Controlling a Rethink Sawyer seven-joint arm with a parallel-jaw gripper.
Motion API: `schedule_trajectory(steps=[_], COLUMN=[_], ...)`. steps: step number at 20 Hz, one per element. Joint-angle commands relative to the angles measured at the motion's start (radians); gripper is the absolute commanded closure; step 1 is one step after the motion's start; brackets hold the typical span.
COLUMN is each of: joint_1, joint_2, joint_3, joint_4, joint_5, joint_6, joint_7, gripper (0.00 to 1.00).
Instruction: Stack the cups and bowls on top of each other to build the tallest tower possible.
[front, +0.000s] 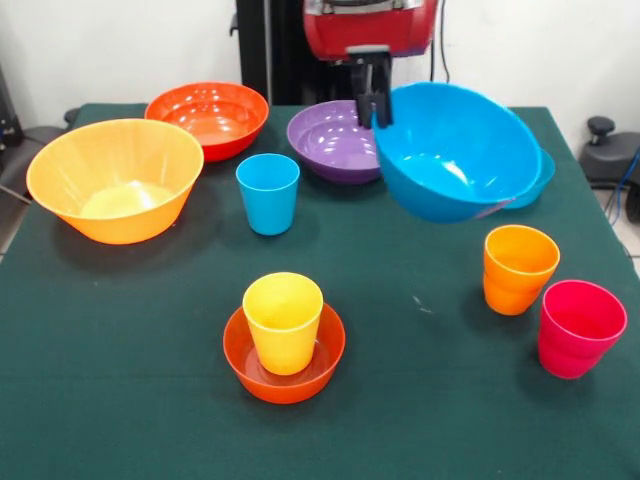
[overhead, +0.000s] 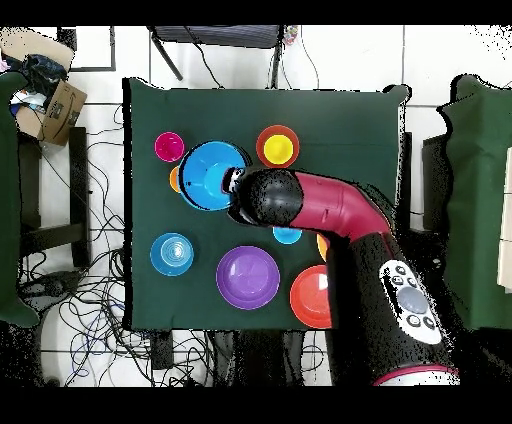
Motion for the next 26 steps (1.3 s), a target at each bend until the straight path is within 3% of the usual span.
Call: schedule_trajectory(steps=[1, 21, 26], joint_1=[0.024, -0.088, -0.128], joint_2=[0.048, 0.206, 0.190], joint_3=[-0.068, 0.039, 0.065], joint_4=[-0.122, -0.214, -0.204], joint_5=[-0.041, -0.010, -0.008], joint_6=[0.074, 0.098, 0.143], joint_7=[0.094, -0.070, -0.096], gripper=[1.00, 1.00, 1.00])
